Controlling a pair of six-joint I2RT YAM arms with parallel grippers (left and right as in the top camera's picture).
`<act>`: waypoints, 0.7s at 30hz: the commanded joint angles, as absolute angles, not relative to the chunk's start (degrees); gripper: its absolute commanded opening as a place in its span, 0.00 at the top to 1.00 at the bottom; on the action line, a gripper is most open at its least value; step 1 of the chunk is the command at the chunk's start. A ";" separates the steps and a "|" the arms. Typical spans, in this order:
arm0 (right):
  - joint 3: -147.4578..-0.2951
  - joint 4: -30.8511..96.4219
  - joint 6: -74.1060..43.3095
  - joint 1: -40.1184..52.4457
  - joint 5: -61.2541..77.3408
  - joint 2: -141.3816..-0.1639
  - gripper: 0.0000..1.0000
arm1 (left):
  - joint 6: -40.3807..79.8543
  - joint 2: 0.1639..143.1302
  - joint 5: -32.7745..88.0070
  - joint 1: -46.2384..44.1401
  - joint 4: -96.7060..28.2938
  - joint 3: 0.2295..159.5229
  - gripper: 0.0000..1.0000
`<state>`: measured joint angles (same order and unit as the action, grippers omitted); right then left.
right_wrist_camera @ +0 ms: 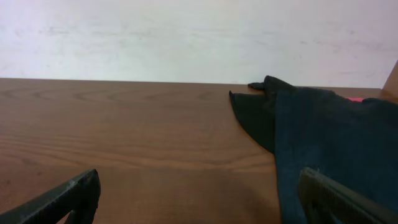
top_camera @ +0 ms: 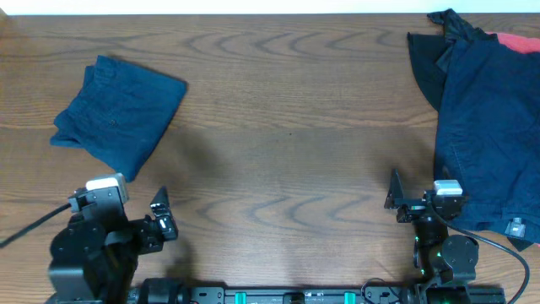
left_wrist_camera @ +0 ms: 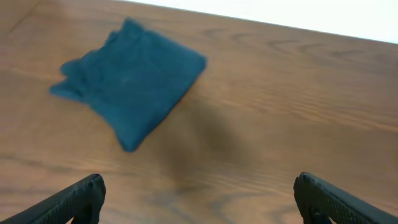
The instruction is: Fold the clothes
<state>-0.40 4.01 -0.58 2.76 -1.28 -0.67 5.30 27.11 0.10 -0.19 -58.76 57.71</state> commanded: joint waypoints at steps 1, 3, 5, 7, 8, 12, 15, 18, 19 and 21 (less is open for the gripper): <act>-0.32 4.19 0.32 3.18 -1.48 -0.27 0.01 | 3.44 22.04 -1.13 1.91 -55.11 49.89 0.02; -0.32 4.19 0.32 3.18 -1.48 -0.27 0.01 | 3.46 17.91 -1.13 2.24 -50.35 43.68 0.02; -0.32 4.19 0.30 3.18 -1.48 -0.27 0.01 | 3.53 14.06 -1.08 2.24 -45.74 37.87 0.02; -0.32 4.19 0.32 3.18 -1.48 -0.27 0.01 | 3.53 10.07 -1.06 2.24 -39.83 31.27 0.02; -0.32 4.19 0.32 3.18 -1.48 -0.27 0.01 | 3.53 8.51 -1.06 2.24 -37.43 28.64 0.02; -0.32 4.19 0.32 3.18 -1.48 -0.27 0.01 | 3.53 3.88 -1.06 2.24 -27.49 19.03 0.02; -0.32 4.19 0.30 3.18 -1.48 -0.30 0.01 | 3.51 1.28 -1.06 2.24 -20.62 13.13 0.02; -0.32 4.19 0.32 3.18 -1.48 -0.27 0.01 | 3.11 0.10 -1.13 2.24 -13.85 8.80 0.02; -0.32 4.19 0.32 3.18 -1.48 -0.30 0.01 | 2.83 0.10 -1.10 2.24 -11.20 7.42 0.02; -0.32 4.19 0.32 3.18 -1.48 -0.27 0.01 | 2.81 0.10 -1.10 2.24 -5.76 4.67 0.02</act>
<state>-0.40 3.99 -0.56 2.76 -1.28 -0.62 4.01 0.75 -0.43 1.89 -8.36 6.55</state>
